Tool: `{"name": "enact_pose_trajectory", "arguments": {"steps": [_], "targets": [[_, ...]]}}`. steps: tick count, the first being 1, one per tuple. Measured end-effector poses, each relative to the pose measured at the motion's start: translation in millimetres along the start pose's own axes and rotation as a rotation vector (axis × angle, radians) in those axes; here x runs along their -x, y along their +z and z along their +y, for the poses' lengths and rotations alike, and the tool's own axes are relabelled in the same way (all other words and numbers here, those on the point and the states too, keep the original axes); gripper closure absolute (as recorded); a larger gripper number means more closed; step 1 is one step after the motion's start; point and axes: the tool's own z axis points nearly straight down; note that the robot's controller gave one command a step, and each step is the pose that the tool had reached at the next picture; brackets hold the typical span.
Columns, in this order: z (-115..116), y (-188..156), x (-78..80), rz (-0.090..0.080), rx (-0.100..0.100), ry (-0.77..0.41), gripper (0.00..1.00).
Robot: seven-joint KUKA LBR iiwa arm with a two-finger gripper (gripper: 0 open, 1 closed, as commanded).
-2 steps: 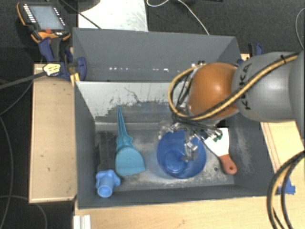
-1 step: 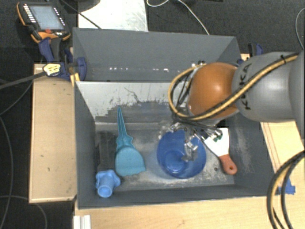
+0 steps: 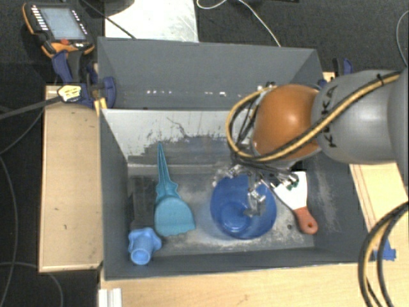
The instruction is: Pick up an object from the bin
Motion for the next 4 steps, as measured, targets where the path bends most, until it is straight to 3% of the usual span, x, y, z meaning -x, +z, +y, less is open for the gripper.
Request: {"name": "enact_pose_trajectory", "arguments": {"steps": [1, 2, 3, 4], "targets": [[-13.5, -82.4, -12.3, -0.003, -0.002, -0.152, 0.0], [-21.1, -19.8, -9.3, 0.0, 0.002, -0.229, 0.0], [15.6, -2.4, 32.5, -0.008, -0.002, -0.112, 1.0], [15.6, -2.4, 32.5, -0.008, -0.001, -0.111, 1.0]]}}
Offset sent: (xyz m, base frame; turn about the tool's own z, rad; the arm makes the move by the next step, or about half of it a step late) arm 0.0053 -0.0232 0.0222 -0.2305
